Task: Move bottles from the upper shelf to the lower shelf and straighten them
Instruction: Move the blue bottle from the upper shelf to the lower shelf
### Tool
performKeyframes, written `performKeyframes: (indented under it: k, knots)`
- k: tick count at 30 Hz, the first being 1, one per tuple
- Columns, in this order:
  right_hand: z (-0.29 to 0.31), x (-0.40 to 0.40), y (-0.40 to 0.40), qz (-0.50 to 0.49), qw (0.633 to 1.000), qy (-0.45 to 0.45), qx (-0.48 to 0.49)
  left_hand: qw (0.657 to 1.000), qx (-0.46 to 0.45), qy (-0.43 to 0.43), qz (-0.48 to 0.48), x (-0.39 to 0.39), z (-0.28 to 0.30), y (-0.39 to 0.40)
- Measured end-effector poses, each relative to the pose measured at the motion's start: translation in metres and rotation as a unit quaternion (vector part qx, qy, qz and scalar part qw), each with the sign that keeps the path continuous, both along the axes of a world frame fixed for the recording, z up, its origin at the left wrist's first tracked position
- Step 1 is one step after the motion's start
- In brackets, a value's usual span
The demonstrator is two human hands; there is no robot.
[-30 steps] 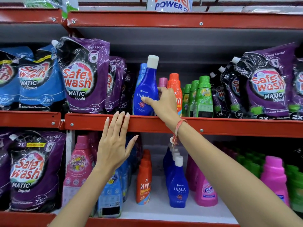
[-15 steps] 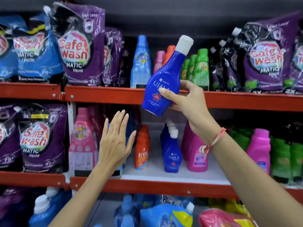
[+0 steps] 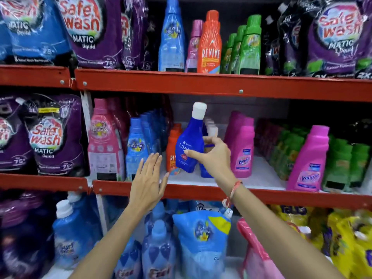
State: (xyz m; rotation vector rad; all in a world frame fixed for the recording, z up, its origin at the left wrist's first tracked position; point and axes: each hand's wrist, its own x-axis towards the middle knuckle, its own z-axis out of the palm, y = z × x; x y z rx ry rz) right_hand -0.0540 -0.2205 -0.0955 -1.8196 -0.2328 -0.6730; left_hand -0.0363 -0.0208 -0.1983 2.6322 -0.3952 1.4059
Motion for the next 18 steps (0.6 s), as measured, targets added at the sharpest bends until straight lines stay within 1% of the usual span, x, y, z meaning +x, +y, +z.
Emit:
performKeyframes:
  k: [6, 11, 18]
  knots:
    - [-0.041, 0.03, 0.013, -0.031, 0.996, 0.048, -0.063, 0.997, 0.034, 0.061, 0.02, 0.003, -0.034, 0.001]
    - [-0.054, 0.044, 0.023, -0.031, 0.994, 0.076, -0.076, 0.992, 0.065, 0.092, 0.061, 0.008, -0.051, 0.007]
    - [-0.062, 0.054, 0.032, -0.02, 0.994, 0.075, -0.076, 0.993, 0.052, 0.084, 0.058, 0.012, -0.058, 0.009]
